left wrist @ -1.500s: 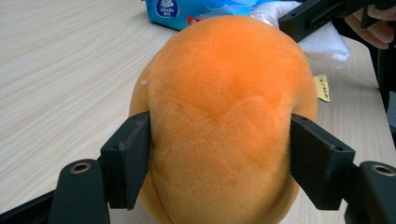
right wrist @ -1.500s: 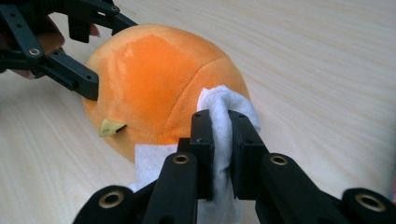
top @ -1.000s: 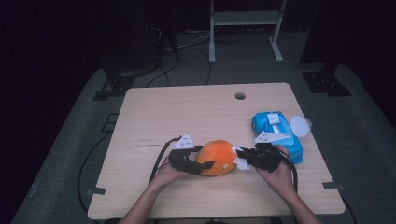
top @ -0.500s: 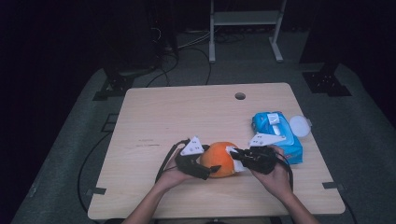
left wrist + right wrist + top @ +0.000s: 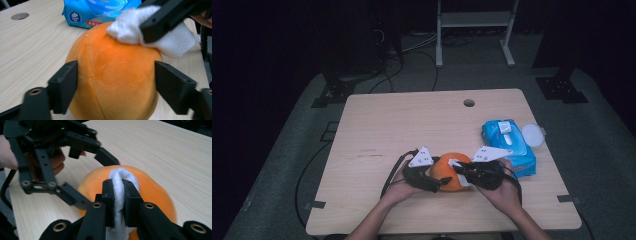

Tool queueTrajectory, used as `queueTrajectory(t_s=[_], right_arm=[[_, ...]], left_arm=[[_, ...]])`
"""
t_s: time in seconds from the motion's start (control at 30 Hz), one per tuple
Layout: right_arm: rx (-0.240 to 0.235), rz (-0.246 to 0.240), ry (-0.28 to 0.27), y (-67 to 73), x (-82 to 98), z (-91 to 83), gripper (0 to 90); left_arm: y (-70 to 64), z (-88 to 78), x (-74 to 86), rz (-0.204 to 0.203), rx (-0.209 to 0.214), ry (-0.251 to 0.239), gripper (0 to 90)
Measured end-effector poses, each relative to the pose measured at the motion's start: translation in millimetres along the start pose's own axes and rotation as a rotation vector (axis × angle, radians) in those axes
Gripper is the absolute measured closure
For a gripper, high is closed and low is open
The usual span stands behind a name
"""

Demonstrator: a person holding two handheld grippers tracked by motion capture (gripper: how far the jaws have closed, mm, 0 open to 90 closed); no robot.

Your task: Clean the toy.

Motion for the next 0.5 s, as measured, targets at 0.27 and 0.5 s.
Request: queueTrajectory(t_s=[0.27,0.5], right_arm=[[0.047,0.055,0.024,-16.8,9.0,-3.4,80.6],[-0.004,-0.022,0.011,8.2,-3.7,1.5,80.6]], left_arm=[[8.0,3.6,3.3,-0.079,0.011,0.02,18.3],[-8.0,3.8,-4.8,0.021,-0.018,0.004,24.4]])
Point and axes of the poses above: each handheld gripper's, and its own axes: z roughly forward along the jaws, x roughly out of its underside, y roughly to its left, the point moved 2 cm from there along z, roughly forward along the jaws, and after that the axes turned 6 degrees about -z, right-handed, at the moved point
